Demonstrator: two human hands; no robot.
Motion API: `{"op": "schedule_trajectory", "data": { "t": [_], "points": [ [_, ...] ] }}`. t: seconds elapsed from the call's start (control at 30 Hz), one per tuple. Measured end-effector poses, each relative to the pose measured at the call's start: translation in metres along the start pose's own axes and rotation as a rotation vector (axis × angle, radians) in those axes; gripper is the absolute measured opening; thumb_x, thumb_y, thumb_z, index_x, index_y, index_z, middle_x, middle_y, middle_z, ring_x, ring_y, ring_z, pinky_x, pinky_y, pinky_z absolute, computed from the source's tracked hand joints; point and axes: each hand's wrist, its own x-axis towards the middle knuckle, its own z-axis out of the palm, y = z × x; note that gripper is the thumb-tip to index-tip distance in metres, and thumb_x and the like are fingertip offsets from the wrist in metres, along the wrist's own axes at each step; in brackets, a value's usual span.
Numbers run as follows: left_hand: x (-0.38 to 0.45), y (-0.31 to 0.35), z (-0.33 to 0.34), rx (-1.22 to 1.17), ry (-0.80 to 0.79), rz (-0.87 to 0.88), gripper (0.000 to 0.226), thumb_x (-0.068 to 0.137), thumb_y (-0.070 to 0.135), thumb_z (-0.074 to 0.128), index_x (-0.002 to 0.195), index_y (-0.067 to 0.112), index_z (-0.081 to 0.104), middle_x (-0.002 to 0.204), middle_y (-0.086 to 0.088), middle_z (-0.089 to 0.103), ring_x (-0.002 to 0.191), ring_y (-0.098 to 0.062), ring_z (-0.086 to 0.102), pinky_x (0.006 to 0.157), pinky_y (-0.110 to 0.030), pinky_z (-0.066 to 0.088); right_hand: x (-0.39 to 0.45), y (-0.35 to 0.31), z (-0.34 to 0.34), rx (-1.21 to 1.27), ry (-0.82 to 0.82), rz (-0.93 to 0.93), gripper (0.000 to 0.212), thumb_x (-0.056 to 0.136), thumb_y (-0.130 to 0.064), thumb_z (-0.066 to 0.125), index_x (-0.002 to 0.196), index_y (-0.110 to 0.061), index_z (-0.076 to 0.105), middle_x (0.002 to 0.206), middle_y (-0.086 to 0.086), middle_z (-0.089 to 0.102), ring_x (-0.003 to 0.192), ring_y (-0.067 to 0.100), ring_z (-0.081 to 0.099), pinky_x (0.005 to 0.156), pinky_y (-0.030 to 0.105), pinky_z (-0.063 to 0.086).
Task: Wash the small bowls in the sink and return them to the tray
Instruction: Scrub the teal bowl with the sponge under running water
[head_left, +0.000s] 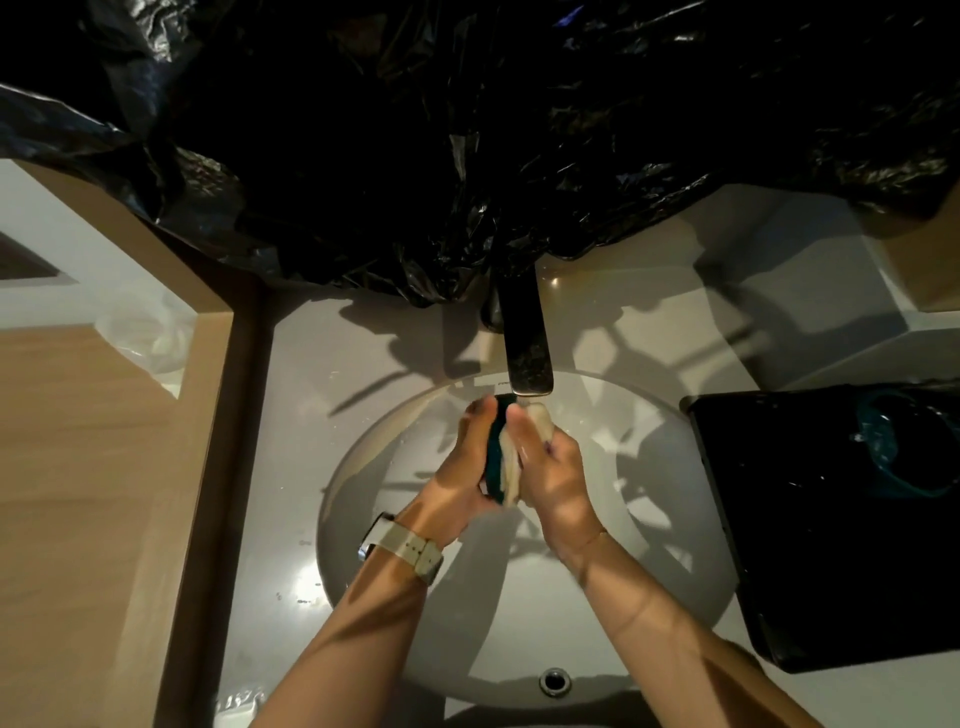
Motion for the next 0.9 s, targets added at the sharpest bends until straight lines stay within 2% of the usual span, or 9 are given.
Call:
{"op": "schedule_trajectory", "data": {
  "t": [0.2, 0.27, 0.33, 0.43, 0.5, 0.63, 0.73, 0.8, 0.9],
  "points": [
    [-0.009, -0.011, -0.007, 0.488, 0.038, 0.405, 0.062, 0.078, 0.067, 0.055, 0.132, 0.070, 0.023, 0.138, 0.006, 0.039, 0.127, -0.008, 0.044, 0.104, -0.027, 0.041, 0.012, -0.024, -0.005, 0.154, -0.025, 0.322, 0.029, 0.086, -0.038, 0.063, 0.085, -0.011, 0.071, 0.074, 0.012, 0.072, 0.064, 0.021, 0.071, 0.055, 0.025, 0.053],
    [-0.010, -0.003, -0.008, 0.410, -0.007, 0.380, 0.057, 0.093, 0.056, 0.050, 0.143, 0.054, 0.024, 0.141, 0.004, 0.039, 0.127, -0.012, 0.044, 0.107, -0.036, 0.041, 0.011, -0.026, -0.006, 0.130, -0.027, 0.214, 0.026, 0.089, -0.033, 0.062, 0.086, -0.009, 0.070, 0.066, 0.008, 0.071, 0.059, 0.020, 0.070, 0.046, 0.022, 0.051],
    [-0.009, 0.008, -0.006, 0.063, -0.016, 0.138, 0.050, 0.096, 0.059, 0.039, 0.139, 0.035, 0.044, 0.139, -0.004, 0.050, 0.125, -0.026, 0.051, 0.102, -0.056, 0.045, 0.007, -0.020, -0.006, 0.032, -0.048, 0.067, 0.026, 0.090, -0.033, 0.062, 0.094, -0.008, 0.070, 0.076, 0.010, 0.073, 0.070, 0.025, 0.071, 0.055, 0.027, 0.056],
    [-0.008, 0.014, 0.001, -0.046, 0.017, -0.102, 0.071, 0.085, 0.076, 0.034, 0.115, 0.019, 0.065, 0.112, -0.012, 0.070, 0.102, -0.028, 0.066, 0.086, -0.049, 0.054, -0.001, -0.006, -0.001, -0.048, -0.059, -0.049, 0.028, 0.086, -0.035, 0.066, 0.092, -0.007, 0.068, 0.082, 0.011, 0.072, 0.077, 0.024, 0.070, 0.069, 0.033, 0.058],
    [-0.007, 0.010, 0.008, 0.058, 0.057, -0.016, 0.063, 0.093, 0.069, 0.031, 0.108, 0.018, 0.065, 0.097, -0.015, 0.070, 0.090, -0.024, 0.068, 0.078, -0.040, 0.054, -0.003, -0.002, 0.001, -0.054, -0.005, -0.037, 0.030, 0.087, -0.037, 0.065, 0.086, -0.007, 0.068, 0.075, 0.008, 0.069, 0.072, 0.020, 0.069, 0.065, 0.030, 0.057],
    [0.001, -0.008, 0.003, 0.284, 0.153, 0.344, 0.025, 0.097, 0.050, 0.046, 0.121, 0.043, 0.050, 0.117, -0.002, 0.062, 0.111, -0.014, 0.061, 0.088, -0.023, 0.052, 0.005, -0.012, 0.001, 0.068, 0.039, 0.256, 0.040, 0.087, -0.041, 0.063, 0.098, -0.004, 0.069, 0.086, 0.017, 0.072, 0.074, 0.030, 0.071, 0.061, 0.036, 0.059],
    [0.003, -0.014, -0.005, 0.392, 0.091, 0.445, 0.056, 0.086, 0.064, 0.049, 0.139, 0.052, 0.035, 0.138, 0.006, 0.046, 0.128, -0.007, 0.047, 0.107, -0.029, 0.040, 0.008, -0.020, 0.004, 0.179, 0.001, 0.319, 0.038, 0.089, -0.036, 0.058, 0.103, -0.002, 0.068, 0.088, 0.019, 0.069, 0.067, 0.024, 0.069, 0.047, 0.022, 0.052],
    [0.002, -0.007, -0.007, 0.208, 0.092, 0.355, 0.061, 0.091, 0.061, 0.047, 0.146, 0.038, 0.034, 0.135, 0.000, 0.053, 0.121, -0.014, 0.055, 0.096, -0.035, 0.051, 0.005, -0.015, 0.008, 0.139, 0.003, 0.206, 0.032, 0.092, -0.034, 0.058, 0.097, -0.004, 0.068, 0.084, 0.020, 0.070, 0.067, 0.024, 0.070, 0.051, 0.026, 0.054],
    [0.002, 0.005, -0.007, -0.042, 0.135, -0.041, 0.068, 0.087, 0.073, 0.036, 0.121, 0.020, 0.062, 0.110, -0.011, 0.070, 0.094, -0.024, 0.068, 0.070, -0.038, 0.056, -0.005, 0.003, 0.011, 0.065, -0.033, 0.011, 0.032, 0.093, -0.035, 0.059, 0.099, -0.005, 0.068, 0.091, 0.023, 0.070, 0.084, 0.034, 0.070, 0.069, 0.040, 0.059]
  ]
}}
